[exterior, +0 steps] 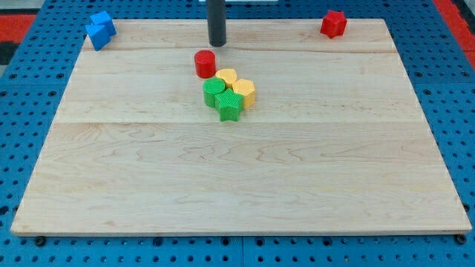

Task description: Slide red circle to the green circle

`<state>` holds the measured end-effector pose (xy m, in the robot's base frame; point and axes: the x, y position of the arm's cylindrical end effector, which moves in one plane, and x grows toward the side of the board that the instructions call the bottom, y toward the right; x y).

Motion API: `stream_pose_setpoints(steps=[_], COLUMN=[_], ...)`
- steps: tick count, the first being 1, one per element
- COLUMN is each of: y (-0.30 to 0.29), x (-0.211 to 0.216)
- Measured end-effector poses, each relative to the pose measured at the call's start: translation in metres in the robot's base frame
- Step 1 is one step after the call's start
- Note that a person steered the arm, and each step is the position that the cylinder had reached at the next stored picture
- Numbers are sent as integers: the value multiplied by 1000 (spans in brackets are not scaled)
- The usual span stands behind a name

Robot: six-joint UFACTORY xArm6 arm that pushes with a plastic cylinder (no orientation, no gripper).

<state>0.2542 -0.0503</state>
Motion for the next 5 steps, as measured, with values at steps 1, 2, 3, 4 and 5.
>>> stream_pose_setpoints(steps=[1, 2, 3, 4, 5], y=[-11, -11, -11, -11, -11], x=[16, 30, 37, 45, 56])
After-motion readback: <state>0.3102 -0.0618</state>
